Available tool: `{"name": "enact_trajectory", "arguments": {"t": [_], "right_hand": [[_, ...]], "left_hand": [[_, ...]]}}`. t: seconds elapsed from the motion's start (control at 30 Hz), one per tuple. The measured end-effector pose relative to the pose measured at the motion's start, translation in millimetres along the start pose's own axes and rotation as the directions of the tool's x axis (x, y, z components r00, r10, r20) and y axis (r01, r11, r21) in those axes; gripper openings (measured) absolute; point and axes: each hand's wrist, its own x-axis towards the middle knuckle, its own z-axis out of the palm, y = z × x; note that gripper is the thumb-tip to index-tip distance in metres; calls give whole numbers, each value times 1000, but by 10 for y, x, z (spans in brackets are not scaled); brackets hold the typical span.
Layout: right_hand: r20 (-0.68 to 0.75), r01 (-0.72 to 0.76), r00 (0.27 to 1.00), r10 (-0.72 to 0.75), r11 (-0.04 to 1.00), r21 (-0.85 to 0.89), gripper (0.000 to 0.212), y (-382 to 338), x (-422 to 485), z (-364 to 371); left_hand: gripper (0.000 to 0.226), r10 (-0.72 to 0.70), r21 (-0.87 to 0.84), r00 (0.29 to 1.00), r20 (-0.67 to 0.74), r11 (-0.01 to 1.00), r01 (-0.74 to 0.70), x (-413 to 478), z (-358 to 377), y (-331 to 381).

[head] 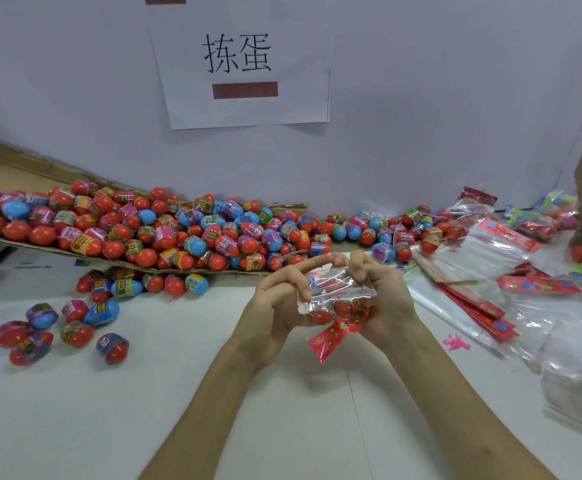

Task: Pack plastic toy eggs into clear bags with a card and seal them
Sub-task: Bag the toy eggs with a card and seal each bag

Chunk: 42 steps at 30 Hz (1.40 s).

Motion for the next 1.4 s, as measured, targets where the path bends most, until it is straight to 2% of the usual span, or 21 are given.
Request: {"name": "enact_trajectory", "arguments": {"t": [0.23, 0.33, 0.57, 0.73, 0.83, 0.9, 0.97, 1.03, 1.1, 1.27, 1.4], "right_hand": [[-33, 11, 999, -12, 1000, -29, 26, 32, 13, 9], [-51, -8, 999, 7, 1000, -24, 24, 39, 26, -14], [-10, -86, 996, 88, 991, 104, 26, 46, 60, -86], [-40, -63, 997, 70, 984, 166, 29, 115, 79, -119], [-40, -37, 998, 44, 987, 155, 35, 107, 71, -146], [-5, -47, 999, 47, 999, -1, 33, 70, 57, -143], [40, -23, 999, 32, 979, -202, 21, 54, 55, -122], [100, 31, 995, -4, 963, -268, 17, 43, 56, -110], [132, 35, 991, 0, 965, -260, 20, 9, 42, -112], [196, -38, 978, 77, 980, -197, 9, -18, 1, -145], [247, -49, 966, 71, 994, -95, 42, 16, -6, -135]], "left_hand": [[27, 6, -32, 999, -33, 999, -7, -15, 45, 17], [19, 42, 69, 997, -59, 997, -38, 5, 54, -7], [21, 37, 169, 999, -6, 985, -35, 15, -11, -50], [21, 5, 175, 1000, 3, 985, -6, 8, -39, -24], [25, 7, 150, 1000, -19, 989, -4, 5, -34, -3], [27, 14, 125, 999, -38, 992, -10, 6, -25, 6], [25, 23, 68, 999, -46, 998, -20, 5, -30, 5], [20, 24, -11, 999, -36, 1000, -24, 4, -47, 4], [19, 11, -91, 1000, -20, 996, -13, 2, -59, 4], [20, -21, -186, 1000, 10, 982, 22, 1, -50, 17], [24, 2, -267, 999, 33, 964, 7, -11, -52, 46]]}}
